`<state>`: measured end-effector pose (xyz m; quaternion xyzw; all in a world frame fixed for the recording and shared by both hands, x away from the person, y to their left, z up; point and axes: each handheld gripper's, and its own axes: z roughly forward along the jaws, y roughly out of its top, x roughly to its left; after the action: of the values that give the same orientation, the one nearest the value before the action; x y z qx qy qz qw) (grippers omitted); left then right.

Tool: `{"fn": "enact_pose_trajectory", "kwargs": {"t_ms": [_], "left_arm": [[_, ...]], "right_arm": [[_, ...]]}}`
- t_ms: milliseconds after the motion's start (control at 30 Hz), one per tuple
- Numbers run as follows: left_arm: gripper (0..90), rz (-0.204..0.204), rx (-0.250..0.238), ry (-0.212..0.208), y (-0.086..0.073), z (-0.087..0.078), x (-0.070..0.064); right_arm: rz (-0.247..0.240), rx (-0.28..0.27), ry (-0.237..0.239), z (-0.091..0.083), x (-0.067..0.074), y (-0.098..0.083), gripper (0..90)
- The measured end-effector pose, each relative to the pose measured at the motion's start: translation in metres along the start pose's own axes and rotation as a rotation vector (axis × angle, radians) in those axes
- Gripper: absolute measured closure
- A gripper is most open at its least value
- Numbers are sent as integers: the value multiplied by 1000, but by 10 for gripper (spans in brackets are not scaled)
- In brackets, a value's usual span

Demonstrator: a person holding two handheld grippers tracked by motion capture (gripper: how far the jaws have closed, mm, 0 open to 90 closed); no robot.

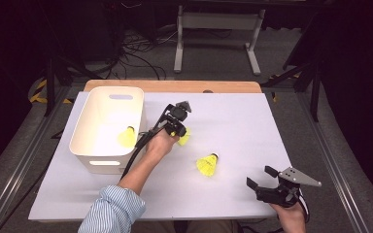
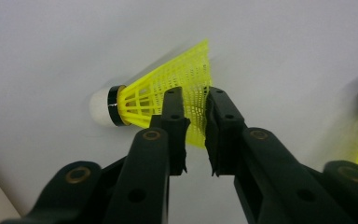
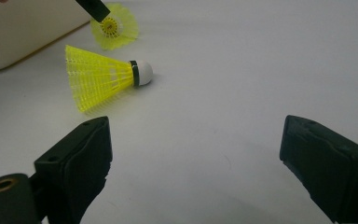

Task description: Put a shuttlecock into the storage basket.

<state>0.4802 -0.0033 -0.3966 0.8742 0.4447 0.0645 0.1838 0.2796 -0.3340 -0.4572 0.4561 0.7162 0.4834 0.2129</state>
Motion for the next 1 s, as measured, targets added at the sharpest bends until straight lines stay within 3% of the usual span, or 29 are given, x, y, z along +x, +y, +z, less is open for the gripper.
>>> {"fn": "enact_pose_trajectory", "kwargs": {"t_ms": [433,833,1000], "left_arm": [[884,30,41,-8,-1,2,-1],[891,34,21,30,-3,-12,2],[892,36,5,25,-4,-17,1]], "right_arm": [[1,-3,-1,0,0,0,96],[4,-3,0,-1,0,0,97],[4,-1,1,0,0,0,97]]}}
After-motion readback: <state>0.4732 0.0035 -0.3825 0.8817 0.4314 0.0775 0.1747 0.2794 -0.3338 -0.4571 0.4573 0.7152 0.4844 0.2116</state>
